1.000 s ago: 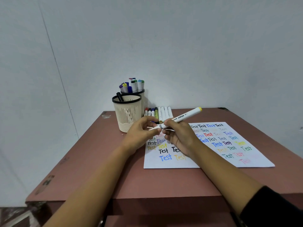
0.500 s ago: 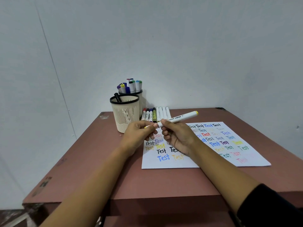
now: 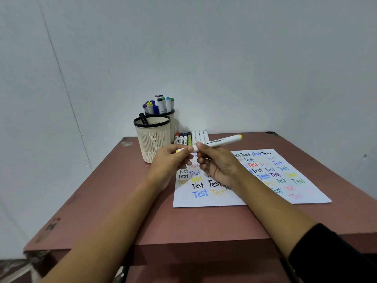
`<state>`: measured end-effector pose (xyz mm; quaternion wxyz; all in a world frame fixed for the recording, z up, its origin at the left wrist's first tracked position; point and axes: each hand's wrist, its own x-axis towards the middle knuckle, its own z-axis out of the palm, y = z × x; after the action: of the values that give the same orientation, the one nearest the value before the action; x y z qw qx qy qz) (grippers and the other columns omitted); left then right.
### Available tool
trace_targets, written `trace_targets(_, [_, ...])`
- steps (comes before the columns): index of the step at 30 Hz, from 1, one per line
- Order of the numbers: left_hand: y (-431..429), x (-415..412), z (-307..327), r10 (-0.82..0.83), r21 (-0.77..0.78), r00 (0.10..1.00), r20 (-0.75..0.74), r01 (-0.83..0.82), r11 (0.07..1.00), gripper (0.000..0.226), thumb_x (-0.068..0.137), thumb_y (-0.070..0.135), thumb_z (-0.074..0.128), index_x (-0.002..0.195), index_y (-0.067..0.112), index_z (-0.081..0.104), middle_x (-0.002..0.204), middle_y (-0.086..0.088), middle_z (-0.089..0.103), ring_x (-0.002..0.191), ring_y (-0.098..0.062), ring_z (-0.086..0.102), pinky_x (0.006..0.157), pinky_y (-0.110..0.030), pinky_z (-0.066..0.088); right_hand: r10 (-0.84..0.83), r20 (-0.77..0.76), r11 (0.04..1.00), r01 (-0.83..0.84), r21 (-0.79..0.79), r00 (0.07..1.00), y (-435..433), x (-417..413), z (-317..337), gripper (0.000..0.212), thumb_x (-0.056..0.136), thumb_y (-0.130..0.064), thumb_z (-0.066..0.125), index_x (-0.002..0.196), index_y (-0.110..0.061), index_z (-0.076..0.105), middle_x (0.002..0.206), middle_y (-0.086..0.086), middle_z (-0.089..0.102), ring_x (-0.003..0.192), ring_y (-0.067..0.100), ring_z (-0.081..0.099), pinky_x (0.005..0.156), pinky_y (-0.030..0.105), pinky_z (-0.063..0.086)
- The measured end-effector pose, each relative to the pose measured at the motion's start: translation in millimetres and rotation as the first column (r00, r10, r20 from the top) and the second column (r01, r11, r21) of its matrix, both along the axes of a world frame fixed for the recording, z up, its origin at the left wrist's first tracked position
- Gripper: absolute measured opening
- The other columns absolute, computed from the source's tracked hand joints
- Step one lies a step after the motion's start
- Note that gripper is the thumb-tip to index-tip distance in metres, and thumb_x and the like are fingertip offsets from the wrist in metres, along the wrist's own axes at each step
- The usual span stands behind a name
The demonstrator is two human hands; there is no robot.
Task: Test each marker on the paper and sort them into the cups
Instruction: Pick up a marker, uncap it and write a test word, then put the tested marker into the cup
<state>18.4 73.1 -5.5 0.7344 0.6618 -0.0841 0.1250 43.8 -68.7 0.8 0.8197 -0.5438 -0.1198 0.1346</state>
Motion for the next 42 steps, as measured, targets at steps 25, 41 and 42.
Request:
trace_targets(25, [80, 10, 149, 0.489, 0.282, 0.757, 0.433, -0.629, 0.725, 0.024, 0.086, 0.020, 0.059, 0.104, 0.021, 0.043, 0.076, -0.001, 0.063, 0.079, -0.026, 0.066, 0.076, -0.043, 0.056, 0.144, 0.719, 0.240, 0.681, -0.692, 0.680, -8, 16, -34, 0.022, 0.092, -0.025, 0.053, 0.105, -0.017, 0.069, 0.105, 0.008, 0.060, 0.102, 0.026, 0.054, 0.083, 0.032, 0.045])
trace_targets(41, [85, 43, 102, 0.499, 0.704, 0.821, 0.276, -0.526, 0.477, 0.045, 0.090, 0.026, 0.056, 0.131, 0.007, 0.049, 0.116, -0.012, 0.062, 0.090, -0.019, 0.055, 0.070, -0.023, 0.042, 0.147, 0.724, 0.238, 0.686, -0.687, 0.674, -7, 14, -30, 0.024, 0.093, -0.026, 0.052, 0.109, -0.017, 0.067, 0.109, 0.007, 0.059, 0.105, 0.023, 0.052, 0.087, 0.033, 0.044])
trace_targets(42, [85, 45, 103, 0.502, 0.710, 0.820, 0.275, -0.525, 0.469, 0.047, 0.090, 0.025, 0.056, 0.132, 0.007, 0.048, 0.118, -0.012, 0.061, 0.098, -0.022, 0.056, 0.076, -0.023, 0.041, 0.148, 0.723, 0.239, 0.685, -0.688, 0.674, -8, 14, -30, 0.024, 0.093, -0.026, 0.052, 0.109, -0.018, 0.067, 0.109, 0.007, 0.059, 0.105, 0.023, 0.052, 0.087, 0.034, 0.044])
